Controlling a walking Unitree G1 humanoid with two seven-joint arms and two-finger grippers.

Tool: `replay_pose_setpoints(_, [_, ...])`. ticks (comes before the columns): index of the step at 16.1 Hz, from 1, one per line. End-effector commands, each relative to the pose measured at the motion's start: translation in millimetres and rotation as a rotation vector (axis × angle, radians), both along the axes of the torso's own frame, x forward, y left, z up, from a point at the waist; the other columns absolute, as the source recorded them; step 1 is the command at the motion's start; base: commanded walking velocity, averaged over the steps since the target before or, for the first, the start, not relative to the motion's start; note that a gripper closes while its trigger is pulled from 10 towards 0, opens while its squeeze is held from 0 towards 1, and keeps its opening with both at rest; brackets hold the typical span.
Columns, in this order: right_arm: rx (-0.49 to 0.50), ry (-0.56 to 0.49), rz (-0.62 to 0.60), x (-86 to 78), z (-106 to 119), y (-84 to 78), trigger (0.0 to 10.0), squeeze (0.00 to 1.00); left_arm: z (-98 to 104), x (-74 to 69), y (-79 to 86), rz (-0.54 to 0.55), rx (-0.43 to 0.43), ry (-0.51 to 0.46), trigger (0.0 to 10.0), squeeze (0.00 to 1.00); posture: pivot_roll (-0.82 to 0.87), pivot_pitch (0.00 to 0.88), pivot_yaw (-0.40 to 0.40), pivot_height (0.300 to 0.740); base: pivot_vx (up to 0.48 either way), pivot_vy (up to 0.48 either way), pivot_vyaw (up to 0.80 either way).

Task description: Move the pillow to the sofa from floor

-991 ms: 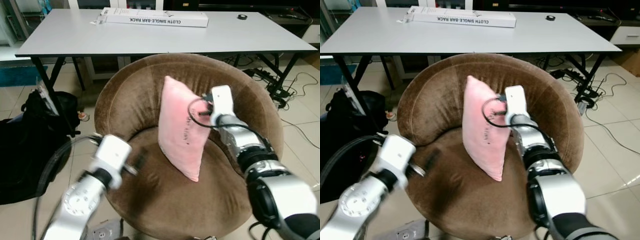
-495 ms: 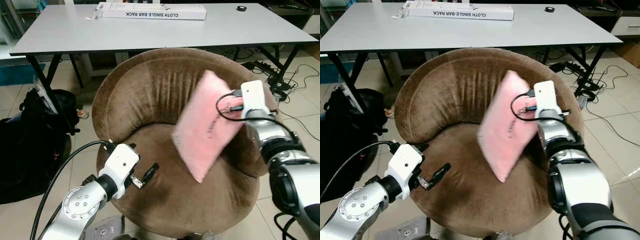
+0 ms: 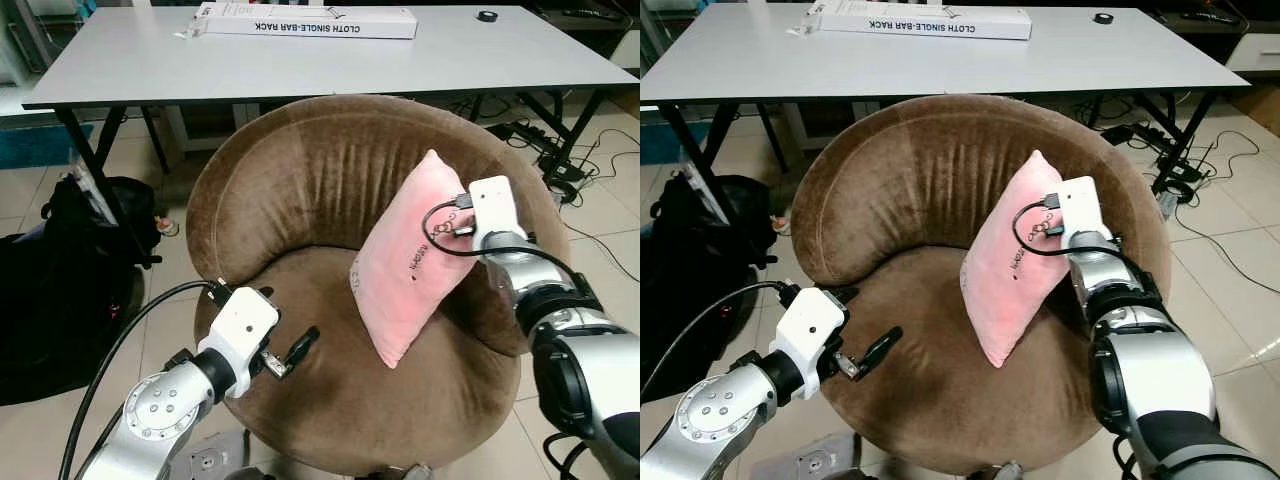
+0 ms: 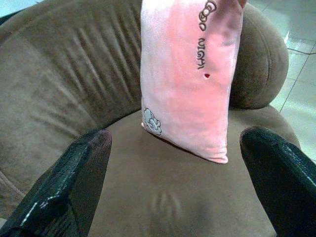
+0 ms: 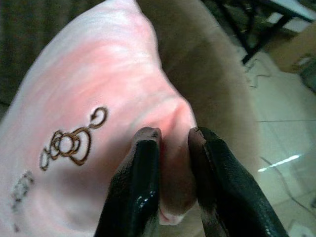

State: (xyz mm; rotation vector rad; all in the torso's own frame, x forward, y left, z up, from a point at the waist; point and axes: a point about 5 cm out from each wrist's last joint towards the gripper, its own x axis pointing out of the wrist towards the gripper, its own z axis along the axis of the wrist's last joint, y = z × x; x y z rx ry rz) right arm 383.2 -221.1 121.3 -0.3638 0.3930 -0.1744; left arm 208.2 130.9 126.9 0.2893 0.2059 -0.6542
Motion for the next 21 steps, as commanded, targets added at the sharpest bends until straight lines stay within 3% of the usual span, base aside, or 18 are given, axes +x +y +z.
replay_pose_setpoints(1, [-0.023,-0.019,-0.035,-0.3,6.2,-13.0,10.0,1.0,1.8,-1.1,0.1,-0.003,0.006,-0.001,10.0,0.0,0.15,0.106,-0.047,0.74,0.0,0.0,0.0])
replay_pose_setpoints(5, [-0.112,-0.061,-0.074,0.2,24.0,-36.9,10.0,1.0,1.9,2.3,0.0,0.007,0.004,-0.008,10.0,0.0,0.13,0.094,-0.045,0.74,0.0,0.0,0.0])
replay_pose_setpoints(6, [-0.067,-0.082,-0.059,1.7,26.5,-35.3,10.0,0.0,1.7,6.1,-0.2,0.029,-0.001,-0.024,10.0,0.0,0.12,0.082,-0.048,0.74,0.0,0.0,0.0])
replay_pose_setpoints(9, [0.088,-0.122,0.009,5.0,25.3,-20.8,10.0,0.0,0.1,17.2,5.4,0.142,-0.012,-0.066,10.0,0.0,0.11,0.054,-0.049,0.74,0.0,0.0,0.0])
replay_pose_setpoints(10, [0.182,-0.091,0.023,-0.7,6.4,-10.4,10.0,0.0,-3.3,29.0,14.6,0.309,-0.017,-0.107,10.0,0.0,0.07,0.0,-0.049,0.74,0.0,0.0,0.0])
replay_pose_setpoints(13, [0.325,-0.071,0.111,-16.1,-26.4,18.8,10.0,0.0,-16.3,34.1,23.3,0.417,0.034,-0.098,10.0,0.0,0.04,0.0,-0.028,0.74,0.0,0.0,0.0])
replay_pose_setpoints(15, [0.326,-0.092,0.192,-33.8,-37.9,35.4,10.0,0.0,-20.8,38.6,25.5,0.439,0.027,-0.092,10.0,0.0,0.01,0.0,-0.011,0.74,0.0,0.0,0.0])
replay_pose_setpoints(17, [0.34,-0.097,0.202,-49.1,-44.6,43.0,10.0,0.0,-21.9,42.9,23.7,0.442,0.019,-0.096,10.0,0.0,-0.01,0.0,-0.003,0.74,0.0,0.0,0.0])
replay_pose_setpoints(18, [0.365,-0.097,0.185,-65.8,-50.4,48.9,10.0,0.0,-22.2,49.5,19.3,0.437,0.012,-0.112,10.0,0.0,-0.03,0.0,0.008,0.74,0.0,0.0,0.0])
replay_pose_setpoints(21, [0.338,-0.09,0.184,-77.5,-50.3,53.9,10.0,0.0,-25.2,50.4,24.7,0.495,-0.011,-0.111,10.0,0.0,-0.06,0.0,0.023,0.74,0.0,0.0,0.0])
